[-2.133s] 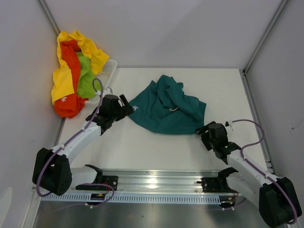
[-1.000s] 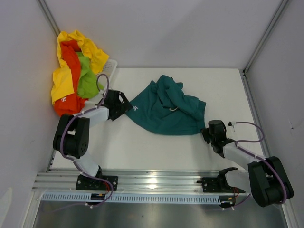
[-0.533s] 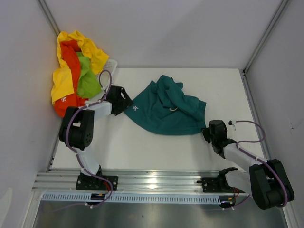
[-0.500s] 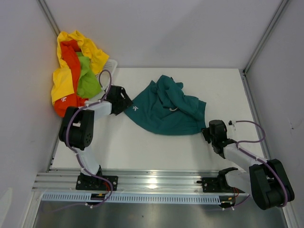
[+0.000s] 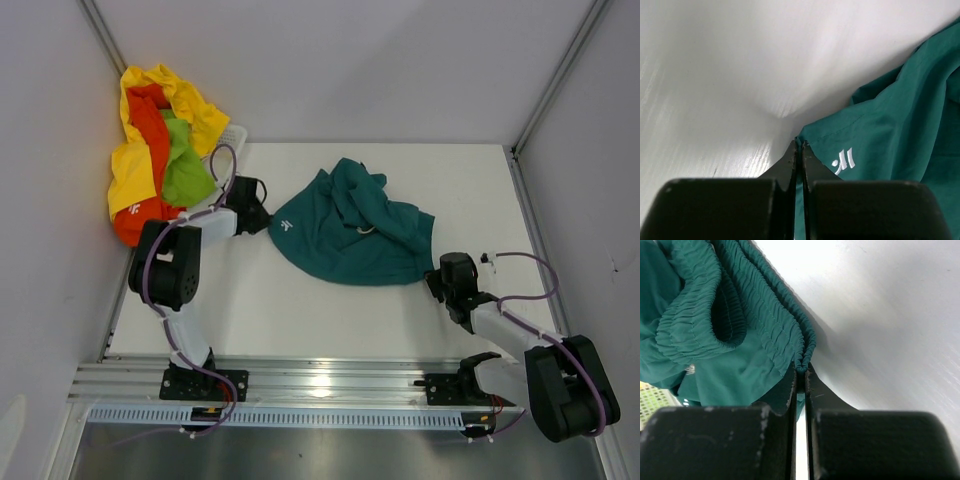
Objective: Fold and stack the shorts
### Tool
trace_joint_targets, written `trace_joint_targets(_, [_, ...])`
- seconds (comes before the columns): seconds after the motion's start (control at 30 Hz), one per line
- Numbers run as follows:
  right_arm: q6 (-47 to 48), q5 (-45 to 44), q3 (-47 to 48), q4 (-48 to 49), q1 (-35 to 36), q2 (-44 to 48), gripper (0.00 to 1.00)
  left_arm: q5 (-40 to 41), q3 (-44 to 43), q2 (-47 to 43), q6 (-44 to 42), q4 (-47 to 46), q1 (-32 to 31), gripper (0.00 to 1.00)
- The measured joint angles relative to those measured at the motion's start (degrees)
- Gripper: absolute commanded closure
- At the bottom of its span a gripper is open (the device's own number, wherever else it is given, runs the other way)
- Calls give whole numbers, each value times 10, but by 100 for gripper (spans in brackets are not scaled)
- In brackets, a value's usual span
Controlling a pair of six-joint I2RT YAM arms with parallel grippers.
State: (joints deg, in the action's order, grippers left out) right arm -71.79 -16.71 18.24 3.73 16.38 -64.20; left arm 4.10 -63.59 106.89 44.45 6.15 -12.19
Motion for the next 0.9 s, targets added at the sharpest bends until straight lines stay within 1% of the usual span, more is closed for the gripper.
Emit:
trace_joint_targets(0.1, [12, 0, 10, -36, 1, 13, 100, 1, -6, -2, 0, 6, 0, 100])
trace_joint_targets(0.2, [31, 0, 57, -117, 1, 42, 100, 0, -6, -21, 0, 25, 4, 100])
trace_joint_targets(0.3, [47, -2, 153, -227, 2, 62, 100, 0, -6, -72, 0, 52, 10, 100])
trace_joint_targets(0.37, [57, -7, 259, -323, 5, 61, 100, 5, -10, -116, 1, 84, 13, 100])
trace_joint_targets(0.43, [64, -9, 350, -391, 8, 62, 100, 15, -23, -161, 3, 123, 14, 100])
trace_joint_targets(0.5, [74, -9, 445, -455, 16, 65, 100, 25, -47, -212, 7, 173, 14, 100])
trace_joint_targets(0.63, [85, -9, 567, -546, 54, 93, 100, 44, -89, -329, 15, 249, 14, 100])
trace_joint_targets(0.67, [87, -7, 590, -567, 69, 105, 100, 48, -96, -373, 17, 268, 14, 100])
trace_joint_targets(0.77, [102, 23, 637, -596, 94, 156, 100, 55, -129, -490, 21, 312, 14, 100])
trace_joint_targets(0.9, [120, 102, 665, -587, 98, 232, 100, 59, -204, -621, 24, 352, 14, 100])
